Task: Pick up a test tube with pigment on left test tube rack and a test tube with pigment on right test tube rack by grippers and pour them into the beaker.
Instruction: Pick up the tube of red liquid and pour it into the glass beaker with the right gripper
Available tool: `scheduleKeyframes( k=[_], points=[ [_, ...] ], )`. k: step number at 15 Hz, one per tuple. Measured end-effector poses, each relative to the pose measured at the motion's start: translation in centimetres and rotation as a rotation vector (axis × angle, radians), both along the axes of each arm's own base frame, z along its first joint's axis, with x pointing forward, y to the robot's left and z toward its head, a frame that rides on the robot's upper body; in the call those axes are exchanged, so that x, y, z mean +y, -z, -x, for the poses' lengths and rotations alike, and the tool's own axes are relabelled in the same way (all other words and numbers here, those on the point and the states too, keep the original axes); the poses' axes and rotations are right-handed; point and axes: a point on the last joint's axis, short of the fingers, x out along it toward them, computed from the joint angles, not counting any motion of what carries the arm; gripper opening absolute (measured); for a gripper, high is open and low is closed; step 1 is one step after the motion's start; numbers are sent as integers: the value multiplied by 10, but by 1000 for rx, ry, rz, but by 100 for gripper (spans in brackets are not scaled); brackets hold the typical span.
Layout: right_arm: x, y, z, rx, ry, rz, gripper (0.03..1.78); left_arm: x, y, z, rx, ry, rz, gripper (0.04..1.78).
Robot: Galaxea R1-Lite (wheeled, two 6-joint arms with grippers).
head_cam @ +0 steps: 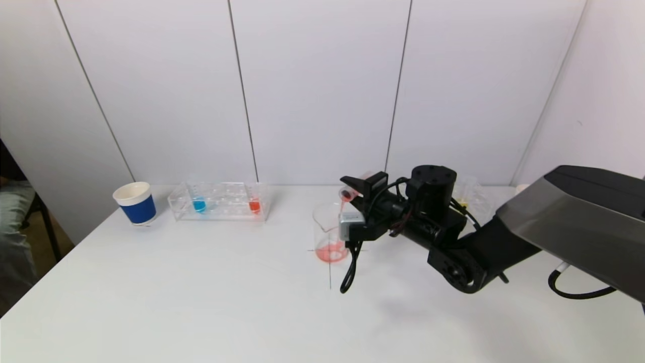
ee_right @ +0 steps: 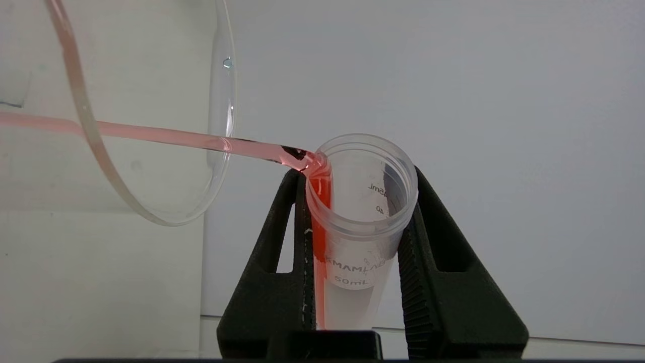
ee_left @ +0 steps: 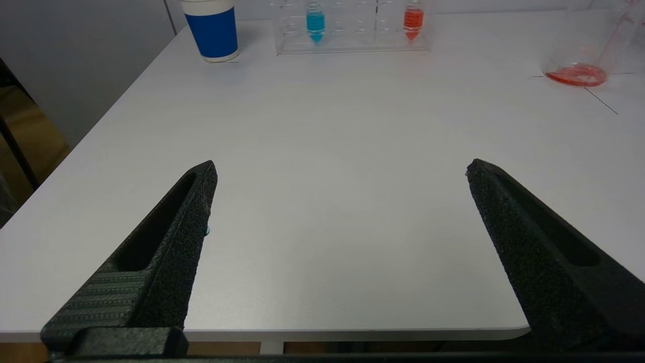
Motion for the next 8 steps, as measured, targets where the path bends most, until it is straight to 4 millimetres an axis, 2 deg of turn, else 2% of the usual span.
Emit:
scheduleKeyframes(
  k=[8],
  points=[
    [5,1,3,-11,2,39,52,0,0,0,0,0,0,173]
  ],
)
